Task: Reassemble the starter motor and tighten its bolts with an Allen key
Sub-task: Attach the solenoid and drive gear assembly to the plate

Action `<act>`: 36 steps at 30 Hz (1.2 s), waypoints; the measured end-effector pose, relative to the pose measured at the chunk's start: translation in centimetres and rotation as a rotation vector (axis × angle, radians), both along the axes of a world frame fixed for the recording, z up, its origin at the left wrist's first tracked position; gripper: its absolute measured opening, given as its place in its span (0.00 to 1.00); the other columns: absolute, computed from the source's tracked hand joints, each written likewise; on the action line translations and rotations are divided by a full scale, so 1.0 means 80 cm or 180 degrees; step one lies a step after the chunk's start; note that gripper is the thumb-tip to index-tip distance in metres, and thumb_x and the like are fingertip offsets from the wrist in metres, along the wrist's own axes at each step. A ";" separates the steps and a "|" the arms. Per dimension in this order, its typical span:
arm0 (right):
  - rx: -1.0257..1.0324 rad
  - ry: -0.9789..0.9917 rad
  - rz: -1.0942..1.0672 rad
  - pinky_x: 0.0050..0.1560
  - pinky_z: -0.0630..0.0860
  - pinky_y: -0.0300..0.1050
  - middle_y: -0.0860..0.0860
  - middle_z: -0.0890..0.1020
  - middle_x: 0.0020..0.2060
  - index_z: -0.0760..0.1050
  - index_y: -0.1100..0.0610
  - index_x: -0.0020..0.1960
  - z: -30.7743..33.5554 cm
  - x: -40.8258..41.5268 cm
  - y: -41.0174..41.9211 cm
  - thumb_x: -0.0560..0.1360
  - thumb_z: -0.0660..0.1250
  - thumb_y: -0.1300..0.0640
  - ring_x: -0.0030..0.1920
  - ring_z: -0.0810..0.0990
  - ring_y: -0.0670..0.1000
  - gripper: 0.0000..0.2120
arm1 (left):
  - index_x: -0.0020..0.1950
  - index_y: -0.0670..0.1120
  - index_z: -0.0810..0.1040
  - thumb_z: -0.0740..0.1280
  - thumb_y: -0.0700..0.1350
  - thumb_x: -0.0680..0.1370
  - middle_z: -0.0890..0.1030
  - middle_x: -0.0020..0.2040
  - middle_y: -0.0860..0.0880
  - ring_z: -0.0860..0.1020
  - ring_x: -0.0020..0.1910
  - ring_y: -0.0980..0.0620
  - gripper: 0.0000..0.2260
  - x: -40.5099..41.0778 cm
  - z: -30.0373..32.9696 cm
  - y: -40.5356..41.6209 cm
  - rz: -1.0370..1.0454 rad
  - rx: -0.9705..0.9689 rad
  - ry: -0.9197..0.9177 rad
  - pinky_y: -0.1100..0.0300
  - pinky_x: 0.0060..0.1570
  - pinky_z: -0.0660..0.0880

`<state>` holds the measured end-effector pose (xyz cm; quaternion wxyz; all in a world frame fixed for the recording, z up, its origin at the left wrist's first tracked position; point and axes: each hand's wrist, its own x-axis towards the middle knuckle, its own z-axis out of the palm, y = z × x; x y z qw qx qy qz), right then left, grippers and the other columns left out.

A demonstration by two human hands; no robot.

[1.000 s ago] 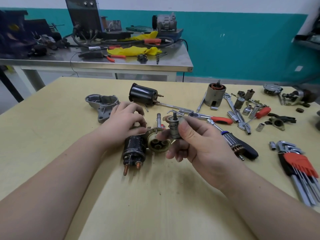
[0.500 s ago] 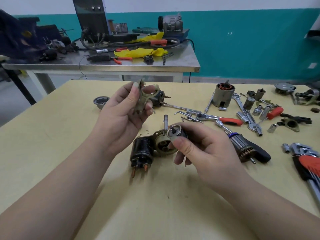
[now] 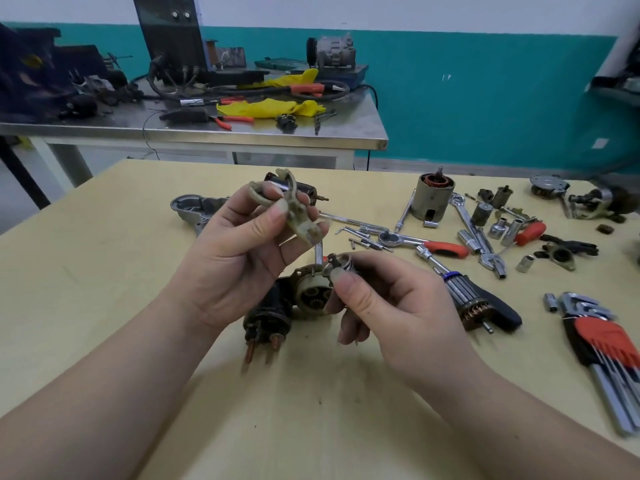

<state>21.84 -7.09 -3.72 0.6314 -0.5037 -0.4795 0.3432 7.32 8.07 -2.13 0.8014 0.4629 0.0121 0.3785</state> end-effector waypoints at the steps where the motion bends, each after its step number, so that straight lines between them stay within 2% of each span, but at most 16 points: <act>1: 0.0001 -0.0006 -0.0012 0.32 0.76 0.39 0.55 0.84 0.37 0.85 0.50 0.53 0.000 0.000 -0.001 0.76 0.74 0.48 0.30 0.81 0.54 0.09 | 0.47 0.45 0.86 0.86 0.40 0.66 0.86 0.50 0.43 0.86 0.52 0.44 0.14 0.000 0.001 0.000 0.0044 0.0041 0.0034 0.47 0.54 0.85; 4: -0.0003 -0.0014 -0.0019 0.32 0.76 0.39 0.55 0.84 0.37 0.85 0.53 0.54 0.002 0.000 -0.003 0.75 0.74 0.46 0.30 0.81 0.54 0.13 | 0.45 0.48 0.86 0.87 0.43 0.66 0.82 0.51 0.44 0.85 0.51 0.44 0.13 0.001 0.003 -0.001 0.0081 0.0144 0.0034 0.48 0.52 0.84; 8: 0.0004 -0.0087 -0.0054 0.33 0.77 0.40 0.55 0.85 0.37 0.85 0.51 0.53 0.003 -0.001 -0.003 0.72 0.75 0.44 0.30 0.81 0.55 0.14 | 0.43 0.49 0.86 0.87 0.45 0.66 0.81 0.58 0.44 0.83 0.55 0.44 0.12 0.000 0.005 -0.002 0.0034 0.0257 0.0104 0.51 0.53 0.83; 12: 0.0088 -0.0306 -0.0239 0.34 0.81 0.43 0.53 0.86 0.39 0.85 0.46 0.54 0.004 -0.002 -0.005 0.71 0.77 0.42 0.33 0.83 0.59 0.14 | 0.47 0.48 0.82 0.82 0.44 0.74 0.84 0.50 0.43 0.85 0.49 0.44 0.10 0.000 0.003 -0.006 0.0302 0.0453 0.0450 0.55 0.46 0.84; 15: 0.0257 -0.0647 -0.0559 0.36 0.83 0.55 0.47 0.86 0.40 0.83 0.40 0.53 0.003 0.000 -0.005 0.72 0.79 0.44 0.36 0.83 0.57 0.11 | 0.48 0.47 0.80 0.75 0.44 0.75 0.84 0.44 0.42 0.83 0.39 0.45 0.06 0.002 0.003 -0.011 0.0506 0.0615 0.0755 0.58 0.39 0.82; 17: 0.0351 -0.0755 -0.0772 0.39 0.83 0.59 0.45 0.87 0.42 0.83 0.42 0.53 0.003 0.002 -0.006 0.71 0.81 0.43 0.38 0.85 0.52 0.13 | 0.49 0.46 0.78 0.75 0.45 0.75 0.82 0.39 0.43 0.80 0.33 0.47 0.08 0.002 0.004 -0.013 0.0547 0.0721 0.0918 0.59 0.35 0.79; 21: 0.0424 -0.1035 -0.0916 0.38 0.83 0.55 0.42 0.87 0.42 0.82 0.43 0.53 0.002 0.007 -0.006 0.71 0.81 0.43 0.40 0.85 0.52 0.14 | 0.50 0.45 0.77 0.74 0.45 0.76 0.79 0.36 0.44 0.77 0.30 0.48 0.09 0.001 0.005 -0.012 0.0530 0.0664 0.0999 0.60 0.31 0.76; 26: 0.0413 -0.1143 -0.1017 0.43 0.80 0.53 0.46 0.87 0.42 0.81 0.41 0.52 0.001 0.009 -0.004 0.69 0.80 0.41 0.40 0.84 0.52 0.15 | 0.48 0.44 0.77 0.72 0.42 0.78 0.79 0.35 0.44 0.77 0.28 0.48 0.05 -0.003 0.006 -0.009 0.0551 0.0740 0.1058 0.61 0.28 0.75; 31: 0.0469 -0.1287 -0.1057 0.41 0.79 0.54 0.47 0.86 0.41 0.83 0.44 0.51 -0.002 0.011 -0.004 0.69 0.78 0.41 0.38 0.83 0.51 0.13 | 0.48 0.44 0.76 0.73 0.41 0.77 0.80 0.35 0.43 0.78 0.27 0.47 0.07 -0.004 0.007 -0.010 0.0629 0.0841 0.1114 0.61 0.27 0.74; 36: 0.0429 -0.1278 -0.1078 0.42 0.80 0.52 0.45 0.86 0.41 0.82 0.43 0.52 -0.004 0.014 -0.002 0.69 0.78 0.40 0.40 0.84 0.51 0.15 | 0.48 0.44 0.76 0.76 0.45 0.75 0.81 0.36 0.43 0.78 0.28 0.46 0.11 -0.004 0.006 -0.009 0.0675 0.0993 0.1126 0.59 0.29 0.76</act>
